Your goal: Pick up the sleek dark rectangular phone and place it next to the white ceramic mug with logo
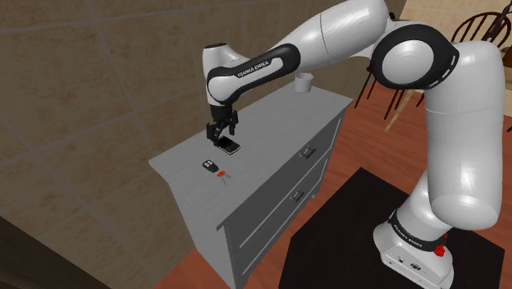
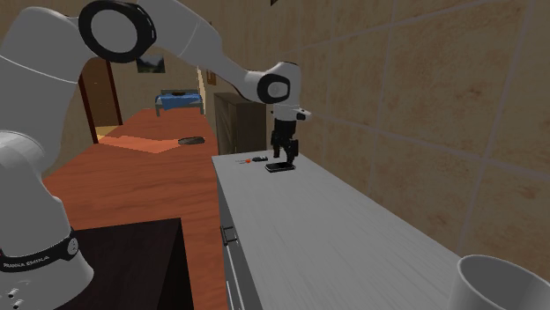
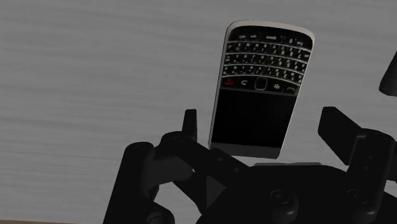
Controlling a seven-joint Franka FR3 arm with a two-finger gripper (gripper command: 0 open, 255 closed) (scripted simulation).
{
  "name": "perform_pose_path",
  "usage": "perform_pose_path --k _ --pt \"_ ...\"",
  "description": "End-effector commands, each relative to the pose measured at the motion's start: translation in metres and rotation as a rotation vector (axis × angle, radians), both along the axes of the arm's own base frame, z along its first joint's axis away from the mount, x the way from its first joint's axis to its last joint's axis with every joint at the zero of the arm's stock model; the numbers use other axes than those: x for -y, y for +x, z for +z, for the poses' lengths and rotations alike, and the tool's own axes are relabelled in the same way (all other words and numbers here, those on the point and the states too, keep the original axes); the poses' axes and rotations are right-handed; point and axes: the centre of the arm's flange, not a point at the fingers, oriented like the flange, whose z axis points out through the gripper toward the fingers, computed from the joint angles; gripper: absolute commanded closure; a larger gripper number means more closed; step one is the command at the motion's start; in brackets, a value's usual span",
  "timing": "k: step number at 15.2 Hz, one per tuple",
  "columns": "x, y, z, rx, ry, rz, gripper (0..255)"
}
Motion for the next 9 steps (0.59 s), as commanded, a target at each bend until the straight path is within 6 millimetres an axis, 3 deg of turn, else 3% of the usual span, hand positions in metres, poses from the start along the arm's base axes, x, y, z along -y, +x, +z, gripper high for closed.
perform_pose_path --k 1,3,9 --pt "-0.0004 -0.0016 -0.0104 0.001 0.000 0.000 0" --pt "-0.0008 -0.0020 -0.0187 0.000 0.000 0.000 0" --pt "-0.0008 -0.0019 -0.0187 0.001 0.000 0.000 0"
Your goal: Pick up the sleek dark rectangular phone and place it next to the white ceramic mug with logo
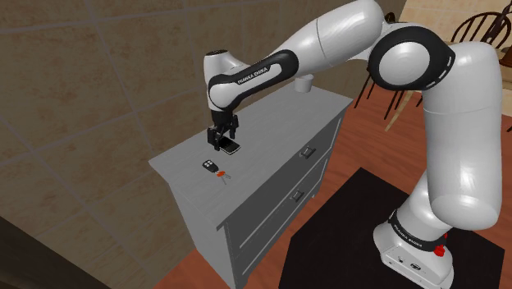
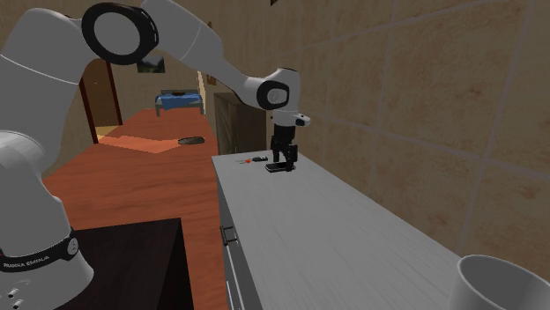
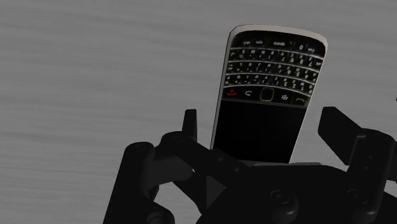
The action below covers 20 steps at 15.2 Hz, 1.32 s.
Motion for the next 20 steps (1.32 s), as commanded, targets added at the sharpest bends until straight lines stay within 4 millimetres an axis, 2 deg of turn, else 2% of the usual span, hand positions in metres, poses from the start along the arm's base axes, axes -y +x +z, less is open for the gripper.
perform_pose_path --k 1,2,11,20 --pt "0.000 0.000 0.000 0.000 0.000 0.000 0" --pt "0.000 0.000 0.000 0.000 0.000 0.000 255" --pt "0.000 0.000 0.000 0.000 0.000 0.000 255" --pt "0.000 0.000 0.047 0.000 0.000 0.000 255"
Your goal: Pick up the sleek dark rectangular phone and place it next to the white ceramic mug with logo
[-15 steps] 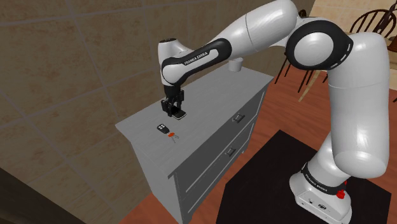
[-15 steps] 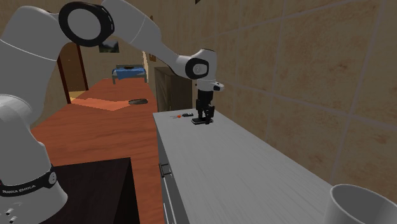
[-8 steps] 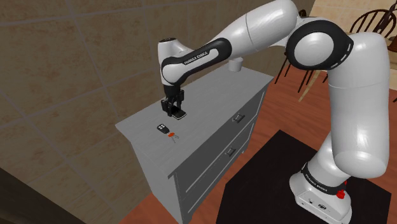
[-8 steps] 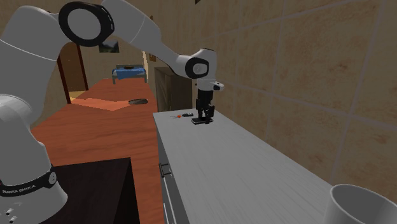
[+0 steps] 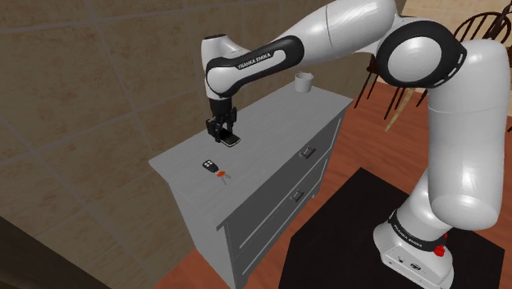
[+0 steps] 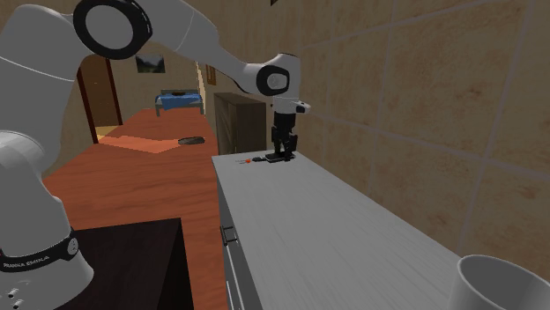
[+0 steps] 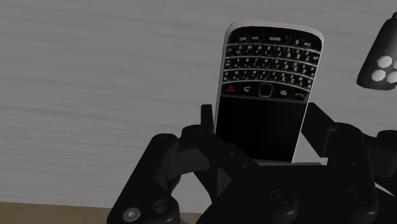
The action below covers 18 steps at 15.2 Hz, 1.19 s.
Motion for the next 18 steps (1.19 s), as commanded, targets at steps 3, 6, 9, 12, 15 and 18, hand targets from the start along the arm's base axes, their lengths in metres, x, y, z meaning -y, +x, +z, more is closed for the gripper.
perform_pose_path --k 3,6,9,12,15,18 --pt "0.000 0.000 0.021 0.000 0.000 0.000 255" --pt "0.000 0.000 0.036 0.000 0.000 0.000 255" --pt "0.000 0.000 0.052 0.000 0.000 0.000 255" --pt "0.000 0.000 0.068 0.000 0.000 0.000 255" --pt "0.000 0.000 0.084 0.000 0.000 0.000 255" --pt "0.000 0.000 0.100 0.000 0.000 0.000 255"
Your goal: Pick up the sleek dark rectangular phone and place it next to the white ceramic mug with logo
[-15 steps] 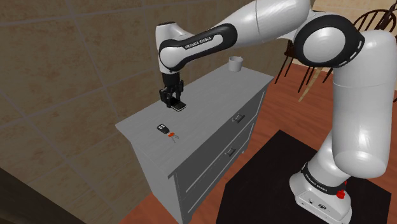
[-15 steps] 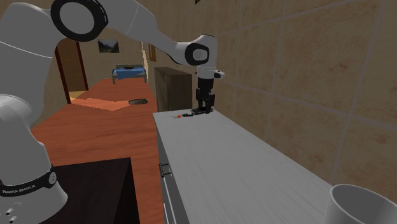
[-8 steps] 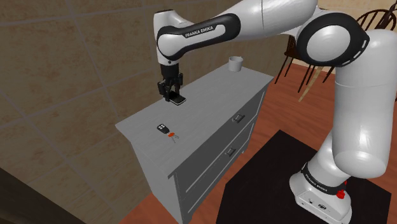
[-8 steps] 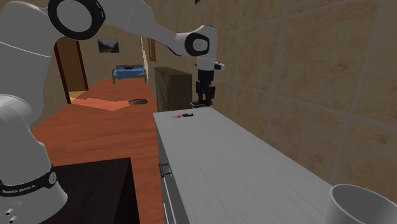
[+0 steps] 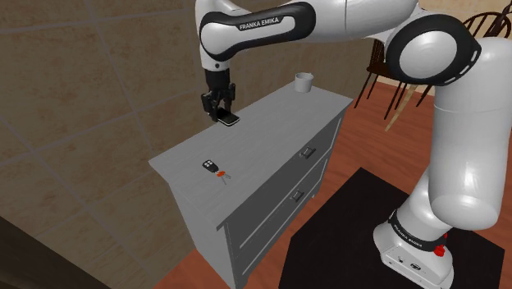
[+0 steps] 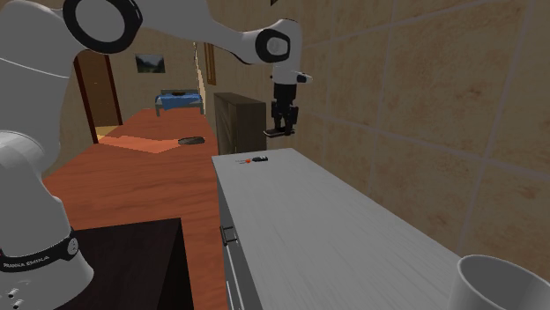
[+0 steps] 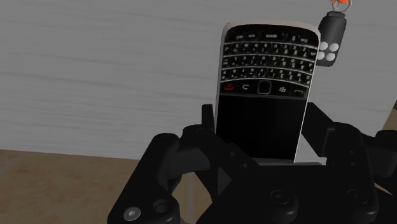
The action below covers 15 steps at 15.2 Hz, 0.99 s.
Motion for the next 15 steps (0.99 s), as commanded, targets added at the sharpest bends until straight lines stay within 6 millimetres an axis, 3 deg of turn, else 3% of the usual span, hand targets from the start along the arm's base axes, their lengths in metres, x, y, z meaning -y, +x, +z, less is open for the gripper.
perform_pose_path --k 1,2,15 --pt "0.000 0.000 0.011 0.000 0.000 0.000 255" --pt "0.000 0.000 0.016 0.000 0.000 0.000 255" --pt "0.170 -0.027 0.016 0.000 0.000 0.000 255"
